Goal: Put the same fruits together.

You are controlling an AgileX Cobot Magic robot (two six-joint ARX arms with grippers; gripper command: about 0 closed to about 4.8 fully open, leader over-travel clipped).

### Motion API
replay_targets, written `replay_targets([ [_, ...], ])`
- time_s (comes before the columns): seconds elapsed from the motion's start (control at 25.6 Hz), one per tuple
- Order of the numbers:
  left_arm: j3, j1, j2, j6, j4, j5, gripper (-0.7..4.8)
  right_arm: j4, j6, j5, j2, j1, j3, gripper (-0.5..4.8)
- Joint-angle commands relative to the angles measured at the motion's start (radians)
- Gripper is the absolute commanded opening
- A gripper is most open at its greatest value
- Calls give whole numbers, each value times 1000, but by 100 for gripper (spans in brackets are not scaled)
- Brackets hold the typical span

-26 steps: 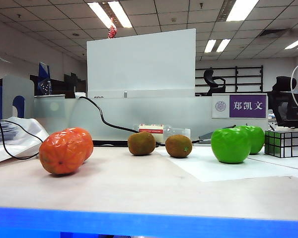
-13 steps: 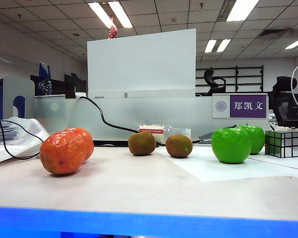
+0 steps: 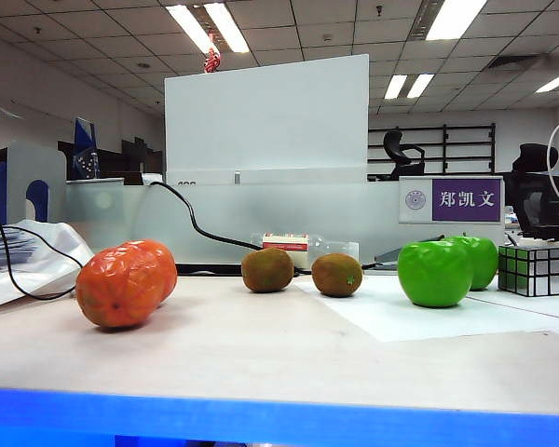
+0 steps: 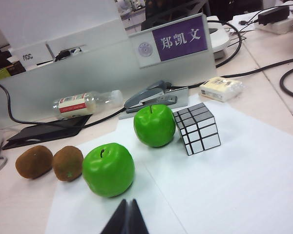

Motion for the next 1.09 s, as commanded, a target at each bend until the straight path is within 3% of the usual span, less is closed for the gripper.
replay_targets([
  [0.04,1,181,-2,-10,-5,19,-1,11,-2,1,-1,1,4,-5],
  [0.2,1,261,-2,-15,-4,15,-1,10,-2,-3,-1,0,4,-5],
  [0.51,1,259,-2,-17,-4,8,-1,10,-2,-3,-1,0,4,-5],
  [0.74,1,259,-2,-102,-3,-16,0,10,-2,-3,-1,0,4,-5],
  [1.09,1,259,-2,-97,-4,-14,-1,10,-2,-3,-1,0,4,-5],
])
